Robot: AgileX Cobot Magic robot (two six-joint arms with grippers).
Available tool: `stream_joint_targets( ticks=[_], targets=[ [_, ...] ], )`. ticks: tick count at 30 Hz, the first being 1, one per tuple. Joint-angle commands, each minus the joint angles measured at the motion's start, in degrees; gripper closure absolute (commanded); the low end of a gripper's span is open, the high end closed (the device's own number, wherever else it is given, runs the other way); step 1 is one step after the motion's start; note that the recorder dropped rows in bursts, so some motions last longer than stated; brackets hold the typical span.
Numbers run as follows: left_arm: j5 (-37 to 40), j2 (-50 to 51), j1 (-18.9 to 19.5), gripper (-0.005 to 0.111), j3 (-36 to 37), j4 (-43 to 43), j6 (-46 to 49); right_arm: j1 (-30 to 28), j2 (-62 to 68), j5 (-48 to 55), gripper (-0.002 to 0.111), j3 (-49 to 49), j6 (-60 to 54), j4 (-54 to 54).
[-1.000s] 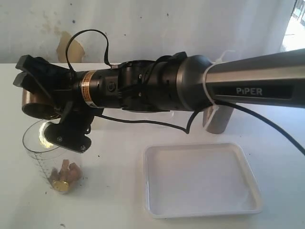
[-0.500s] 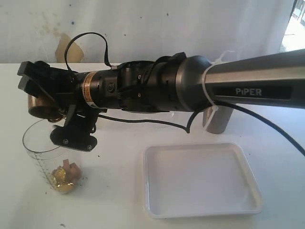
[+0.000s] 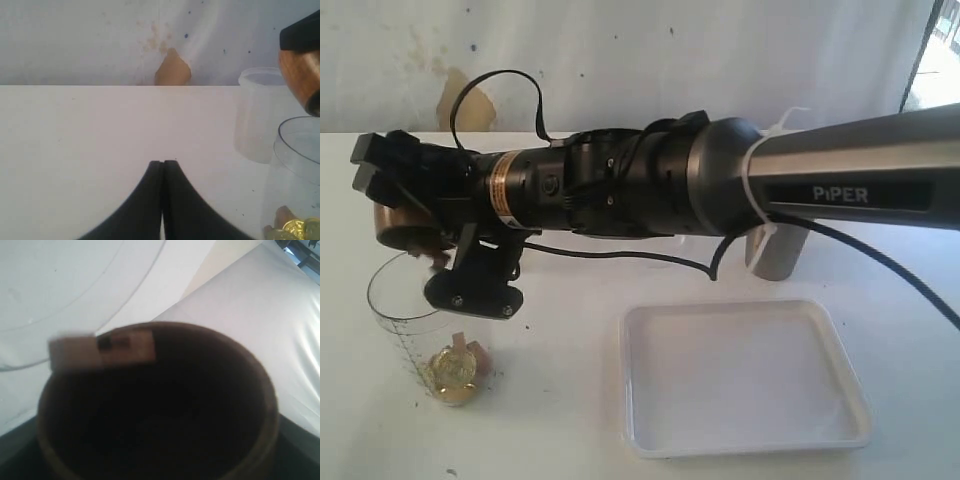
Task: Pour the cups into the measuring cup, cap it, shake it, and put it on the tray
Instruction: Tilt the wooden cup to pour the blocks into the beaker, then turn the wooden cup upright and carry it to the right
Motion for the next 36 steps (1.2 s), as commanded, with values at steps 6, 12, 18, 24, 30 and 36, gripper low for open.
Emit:
stream_joint_targets(
  ticks=[6, 12, 18, 24, 30, 36],
  targets=[
    [-0.1, -0.2, -0.1, 0.107, 0.3, 0.0, -0.1, 0.3, -0.7, 0.5, 0.108, -0.4, -2.8, 0.3],
    [-0.1, -0.2, -0.1, 0.107, 0.3, 0.0, -0.1, 0.3, -0.7, 0.0, 0.108, -0.4, 3.9, 0.5],
    [-0.1, -0.2, -0.1, 0.107, 0.3, 0.0, -0.1, 0.3, -1.0, -0.8, 0.108, -0.4, 21.0, 0.5],
    [-0.1, -0.2, -0.1, 0.107, 0.3, 0.0, -0.1, 0.2, -1.5, -1.3, 0.108, -0.4, 29.0, 0.6],
    [-0.1, -0.2, -0.1, 0.107, 0.3, 0.0, -0.1, -0.4, -3.3, -2.7, 0.108, -0.4, 41.2, 0.7],
    [-0.1, -0.2, -0.1, 0.107, 0.3, 0.0, -0.1, -2.0, -4.7, -11.6, 0.108, -0.4, 55.5, 0.7]
  ],
)
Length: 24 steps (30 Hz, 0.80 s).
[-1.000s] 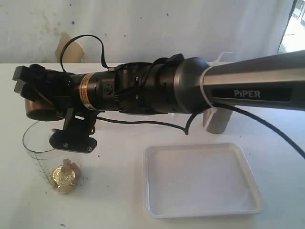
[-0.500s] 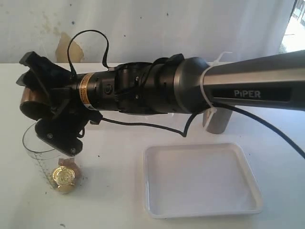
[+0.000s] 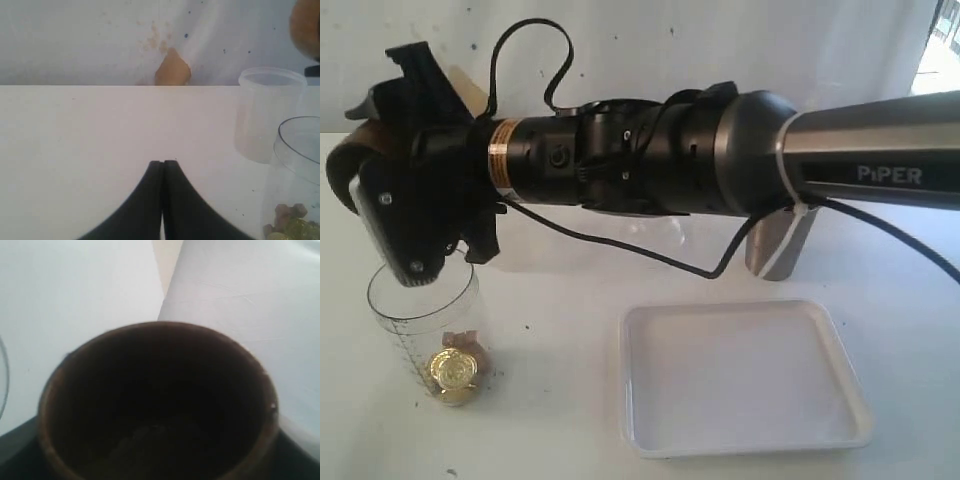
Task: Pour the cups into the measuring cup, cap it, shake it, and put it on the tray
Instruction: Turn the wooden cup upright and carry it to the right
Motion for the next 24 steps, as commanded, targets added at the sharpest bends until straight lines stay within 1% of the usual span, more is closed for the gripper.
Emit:
stream_joint_targets(
  ticks=[1, 3, 6, 9, 12, 14, 16, 18, 24],
  targets=[
    [-0.1, -0.2, -0.1, 0.107, 0.3, 0.0, -0.1, -1.8, -1.6, -7.9, 0.108, -0.4, 13.7, 0.6],
    [-0.1, -0.2, -0.1, 0.107, 0.3, 0.0, -0.1, -2.6, -1.7, -9.5, 0.108, -0.4, 21.8, 0.6],
    [-0.1, -0.2, -0.1, 0.107, 0.3, 0.0, -0.1, -3.8, -1.7, -9.3, 0.108, -0.4, 31.7, 0.6],
    [-0.1, -0.2, -0.1, 0.107, 0.3, 0.0, -0.1, -4.9, -1.7, -8.8, 0.108, -0.4, 38.4, 0.6],
    [-0.1, -0.2, -0.1, 0.107, 0.3, 0.0, -0.1, -5.8, -1.7, -8.8, 0.108, -0.4, 41.7, 0.6],
    [-0.1, -0.2, -0.1, 0.107, 0.3, 0.0, -0.1, -6.5, -2.0, -8.1, 0.108, -0.4, 46.8, 0.8],
    [-0.1, -0.2, -0.1, 0.107, 0.3, 0.0, -0.1, -7.2, -2.6, -5.5, 0.108, -0.4, 53.7, 2.0],
    [-0.1, -0.2, -0.1, 0.107, 0.3, 0.0, -0.1, -8.1, -3.6, -2.8, 0.108, -0.4, 58.2, 2.0],
    [-0.1, -0.2, -0.1, 0.107, 0.3, 0.0, -0.1, -12.2, -7.1, 5.5, 0.108, -0.4, 67.9, 2.1]
  ],
)
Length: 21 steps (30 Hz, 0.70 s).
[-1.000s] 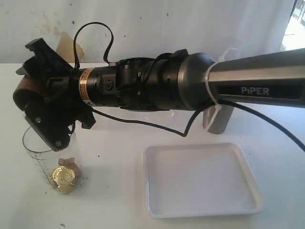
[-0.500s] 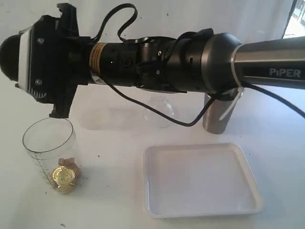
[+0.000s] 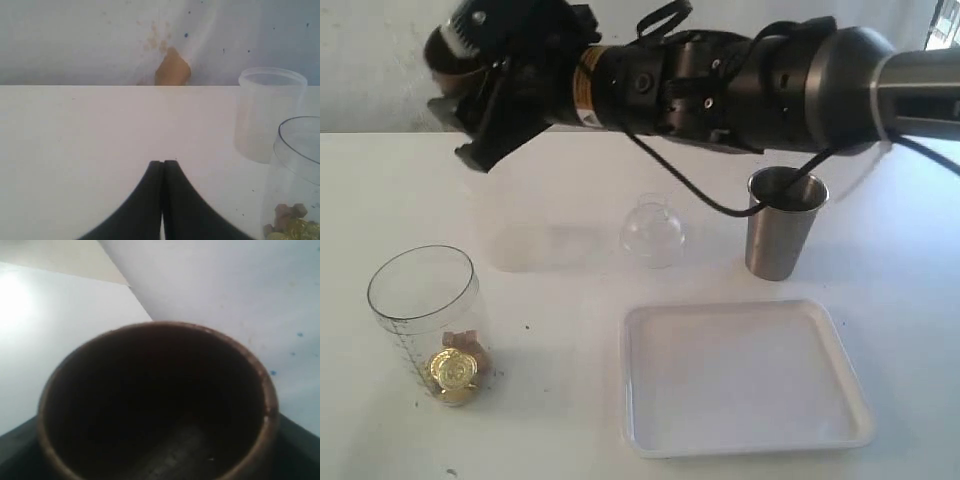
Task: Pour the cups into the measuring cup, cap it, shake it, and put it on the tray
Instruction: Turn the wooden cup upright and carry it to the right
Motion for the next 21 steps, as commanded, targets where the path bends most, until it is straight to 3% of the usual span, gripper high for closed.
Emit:
stream_joint_targets(
  ticks=[1, 8, 15, 21],
  targets=[
    [-0.1, -0.2, -0.1, 0.107, 0.3, 0.0, -0.1, -3.8, -3.6, 5.3, 0.108, -0.4, 9.6, 1.3],
    [-0.1, -0.2, -0.1, 0.107, 0.3, 0.0, -0.1, -12.1, -8.6, 5.5, 0.108, 2.0, 17.8, 1.3],
    [-0.1, -0.2, -0.1, 0.107, 0.3, 0.0, -0.1, -21.7, -13.5, -2.1, 0.108, 10.0, 20.2, 1.3],
    [-0.1, -0.2, -0.1, 0.107, 0.3, 0.0, -0.1, -34.4, -17.3, -2.2, 0.108, 16.8, 20.1, 1.3]
  ],
)
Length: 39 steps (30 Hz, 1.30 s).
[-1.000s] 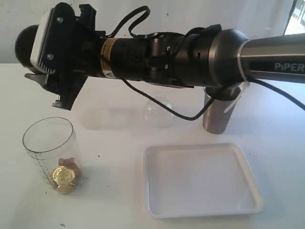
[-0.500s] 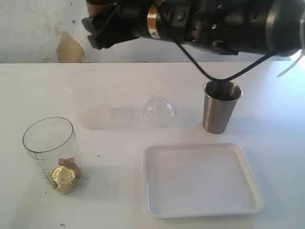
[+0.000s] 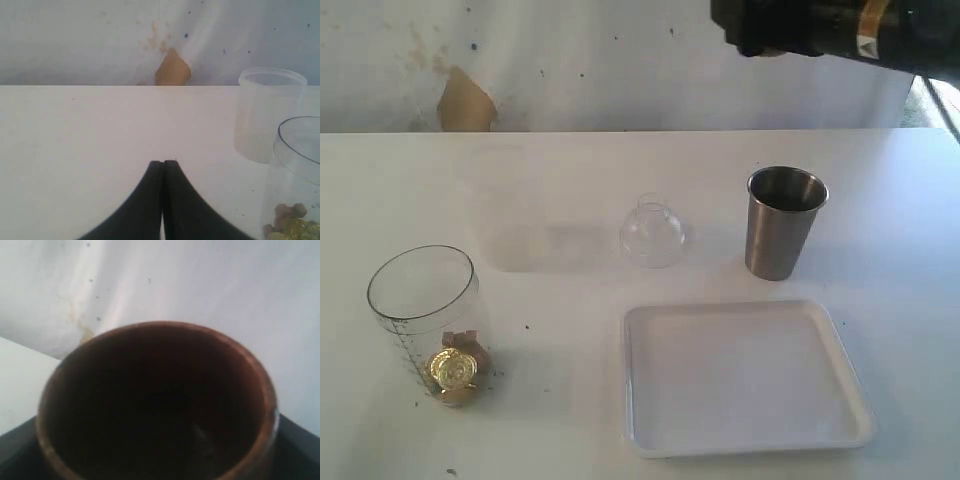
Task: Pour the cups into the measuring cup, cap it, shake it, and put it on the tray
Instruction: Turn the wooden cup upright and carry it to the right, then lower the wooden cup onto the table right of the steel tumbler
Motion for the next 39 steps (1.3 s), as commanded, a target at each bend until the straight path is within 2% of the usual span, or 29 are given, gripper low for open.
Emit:
stream_joint_targets(
  ticks=[1, 8, 11, 17, 21, 30, 34, 39],
  targets=[
    [-0.1, -0.2, -0.1, 0.107, 0.3, 0.0, -0.1, -8.7, -2.8, -1.0, 0.108, 3.8, 0.3, 0.3],
    [-0.1, -0.2, -0.1, 0.107, 0.3, 0.0, -0.1, -24.8, -1.4, -5.3, 0.108, 11.7, -3.2, 0.3],
    [-0.1, -0.2, -0.1, 0.107, 0.3, 0.0, -0.1, -28.0, 1.2, -11.2, 0.108, 14.5, -5.5, 1.3],
    [-0.1, -0.2, -0.1, 0.107, 0.3, 0.0, -0.1, -28.7, 9.5, -12.8, 0.108, 17.2, -16.9, 2.7],
    [-0.1, -0.2, -0.1, 0.107, 0.3, 0.0, -0.1, -28.7, 15.0, -15.5, 0.108, 17.6, -19.4, 2.7],
    [-0.1, -0.2, -0.1, 0.107, 0.3, 0.0, -0.1, -28.7, 24.8, -27.0, 0.108, 18.0, -30.9, 2.5],
    [-0.1, -0.2, -0.1, 0.107, 0.3, 0.0, -0.1, -28.7, 27.1, -28.2, 0.108, 18.0, -32.8, 2.5],
    [-0.1, -0.2, -0.1, 0.107, 0.3, 0.0, -0.1, -28.7, 30.4, -37.2, 0.108, 18.0, -32.6, 1.7]
  ],
)
